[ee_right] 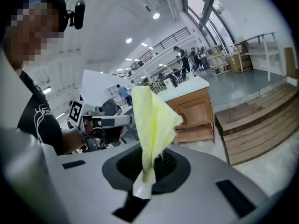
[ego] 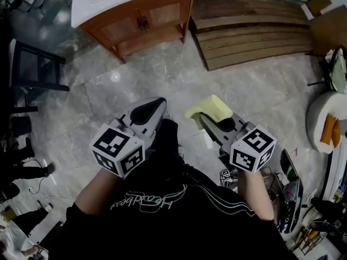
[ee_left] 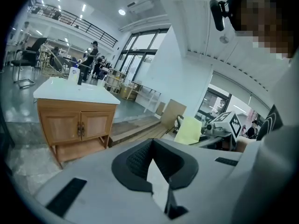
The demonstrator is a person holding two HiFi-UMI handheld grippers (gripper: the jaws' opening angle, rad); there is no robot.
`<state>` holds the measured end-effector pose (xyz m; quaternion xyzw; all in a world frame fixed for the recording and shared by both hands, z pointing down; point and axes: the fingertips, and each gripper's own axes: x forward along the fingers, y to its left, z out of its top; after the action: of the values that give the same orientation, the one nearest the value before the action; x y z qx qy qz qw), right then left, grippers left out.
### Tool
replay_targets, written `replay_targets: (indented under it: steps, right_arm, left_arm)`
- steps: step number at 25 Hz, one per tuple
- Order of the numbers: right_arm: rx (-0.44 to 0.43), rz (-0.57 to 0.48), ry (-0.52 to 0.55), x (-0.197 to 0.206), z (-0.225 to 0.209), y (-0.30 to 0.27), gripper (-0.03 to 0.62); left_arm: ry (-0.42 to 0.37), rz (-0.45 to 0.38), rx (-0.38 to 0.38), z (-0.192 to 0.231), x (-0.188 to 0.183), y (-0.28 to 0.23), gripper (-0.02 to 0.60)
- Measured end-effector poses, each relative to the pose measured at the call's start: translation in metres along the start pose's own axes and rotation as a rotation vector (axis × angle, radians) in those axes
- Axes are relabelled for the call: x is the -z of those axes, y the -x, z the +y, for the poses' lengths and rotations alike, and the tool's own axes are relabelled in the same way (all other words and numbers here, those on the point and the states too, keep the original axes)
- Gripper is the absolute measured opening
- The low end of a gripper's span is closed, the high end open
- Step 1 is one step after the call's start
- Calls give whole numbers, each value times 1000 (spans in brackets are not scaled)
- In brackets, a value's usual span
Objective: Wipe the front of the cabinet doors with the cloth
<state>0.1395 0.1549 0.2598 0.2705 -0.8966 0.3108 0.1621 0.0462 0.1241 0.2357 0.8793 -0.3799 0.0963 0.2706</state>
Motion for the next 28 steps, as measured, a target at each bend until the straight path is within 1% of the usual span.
replay_targets:
  steps: [3, 8, 12, 15, 18, 22, 26, 28]
  right_arm:
    - [-10, 32, -14, -17, -27, -38, 41]
    - [-43, 90, -29, -54, -72, -117, 41]
    - [-51, 107, -59, -79, -104, -183, 41]
    - [-54, 137, -29, -91, -125, -226, 41]
    - [-48, 163, 26, -99, -146, -261, 41]
    - [-50, 174, 94, -103, -172, -304, 41]
    - [-75, 196, 99, -89, -196, -342, 41]
    - [-94, 214, 106, -82, -207, -358, 41]
  left_arm:
    - [38, 2, -35, 47, -8, -19, 6]
    - [130, -4, -76, 128, -30, -56, 6]
    - [132, -10, -111, 200, -44, -76, 6]
    - [144, -20, -133, 245, -48, -88, 6]
    - [150, -34, -166, 282, -43, -99, 6]
    - [183, -59, -209, 323, -27, -120, 6]
    - [218, -70, -237, 348, -6, -139, 6]
    - [217, -79, -259, 356, 2, -144, 6]
